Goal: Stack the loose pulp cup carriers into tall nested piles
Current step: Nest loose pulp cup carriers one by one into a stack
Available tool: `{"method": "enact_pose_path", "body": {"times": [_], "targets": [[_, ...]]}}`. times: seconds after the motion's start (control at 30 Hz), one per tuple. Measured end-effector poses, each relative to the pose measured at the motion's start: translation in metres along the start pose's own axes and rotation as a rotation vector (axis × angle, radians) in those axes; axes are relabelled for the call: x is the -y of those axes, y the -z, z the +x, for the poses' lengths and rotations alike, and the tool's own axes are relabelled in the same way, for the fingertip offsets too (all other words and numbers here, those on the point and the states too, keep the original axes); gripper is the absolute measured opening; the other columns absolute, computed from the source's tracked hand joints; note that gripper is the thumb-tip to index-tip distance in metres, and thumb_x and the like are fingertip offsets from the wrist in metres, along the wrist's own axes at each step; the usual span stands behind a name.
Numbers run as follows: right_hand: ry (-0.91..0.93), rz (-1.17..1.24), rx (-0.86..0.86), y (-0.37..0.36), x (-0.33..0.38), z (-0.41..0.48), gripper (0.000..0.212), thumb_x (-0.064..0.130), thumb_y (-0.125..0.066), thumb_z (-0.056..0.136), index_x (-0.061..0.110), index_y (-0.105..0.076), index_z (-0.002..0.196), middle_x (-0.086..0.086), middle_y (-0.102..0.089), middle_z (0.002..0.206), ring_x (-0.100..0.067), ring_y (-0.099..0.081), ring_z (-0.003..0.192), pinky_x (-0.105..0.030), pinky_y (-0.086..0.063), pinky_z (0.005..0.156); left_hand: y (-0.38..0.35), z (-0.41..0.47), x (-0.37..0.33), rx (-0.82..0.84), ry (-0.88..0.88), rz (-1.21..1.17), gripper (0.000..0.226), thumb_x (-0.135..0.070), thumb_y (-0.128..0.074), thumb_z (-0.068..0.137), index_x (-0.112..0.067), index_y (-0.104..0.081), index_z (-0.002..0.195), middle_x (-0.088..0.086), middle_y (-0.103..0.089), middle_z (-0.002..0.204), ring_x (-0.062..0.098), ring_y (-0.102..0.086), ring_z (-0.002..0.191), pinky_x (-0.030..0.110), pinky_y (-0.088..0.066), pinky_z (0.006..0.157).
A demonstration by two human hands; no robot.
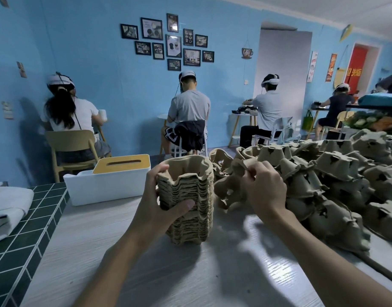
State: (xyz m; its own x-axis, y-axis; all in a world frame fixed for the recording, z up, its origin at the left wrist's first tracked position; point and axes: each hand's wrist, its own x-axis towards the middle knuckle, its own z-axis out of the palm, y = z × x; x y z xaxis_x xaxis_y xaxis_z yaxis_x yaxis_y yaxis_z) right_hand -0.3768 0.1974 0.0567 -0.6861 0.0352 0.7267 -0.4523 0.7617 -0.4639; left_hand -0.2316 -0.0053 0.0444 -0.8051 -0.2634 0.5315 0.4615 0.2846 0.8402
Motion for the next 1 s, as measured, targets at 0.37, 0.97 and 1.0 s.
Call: {"method": "enact_pose_path", "body": {"times": [0.37,0.97,1.0], "targets": [[-0.183,0.525,0.034,0.064,0.0,-0.022,0.011,0.016,-0.064,0.089,0.012,-0.065,0.079,-0.003,-0.066,0.069,-0.017,-0.063,0.064,-0.033,-0.051,0.06,0.005,-0.005,-0.006,-0.023,0.016,0.014,0.071,-0.035,-0.093,0.058,-0.053,-0.048,0.109,-0.003,-0.062,0.114,0.006,-0.064,0.095,0.027,-0.058,0.069],[0.217,0.355,0.746,0.08,-0.048,-0.082,0.051,-0.019,-0.053,0.08,0.016,-0.072,0.112,0.011,-0.063,0.115,0.001,-0.06,0.1,-0.015,-0.047,0.081,0.001,-0.046,-0.014,-0.087,0.009,-0.003,0.086,-0.029,-0.08,0.072,-0.042,-0.03,0.141,-0.007,-0.061,0.122,0.002,-0.061,0.11,0.016,-0.054,0.074],[0.281,0.313,0.762,0.078,-0.052,-0.083,0.054,-0.019,-0.057,0.077,0.016,-0.071,0.115,0.012,-0.062,0.117,0.001,-0.06,0.102,-0.017,-0.048,0.083,0.0,-0.047,-0.016,-0.089,0.012,-0.006,0.085,-0.029,-0.077,0.071,-0.042,-0.03,0.141,-0.008,-0.061,0.122,0.0,-0.061,0.109,0.016,-0.054,0.074]]}}
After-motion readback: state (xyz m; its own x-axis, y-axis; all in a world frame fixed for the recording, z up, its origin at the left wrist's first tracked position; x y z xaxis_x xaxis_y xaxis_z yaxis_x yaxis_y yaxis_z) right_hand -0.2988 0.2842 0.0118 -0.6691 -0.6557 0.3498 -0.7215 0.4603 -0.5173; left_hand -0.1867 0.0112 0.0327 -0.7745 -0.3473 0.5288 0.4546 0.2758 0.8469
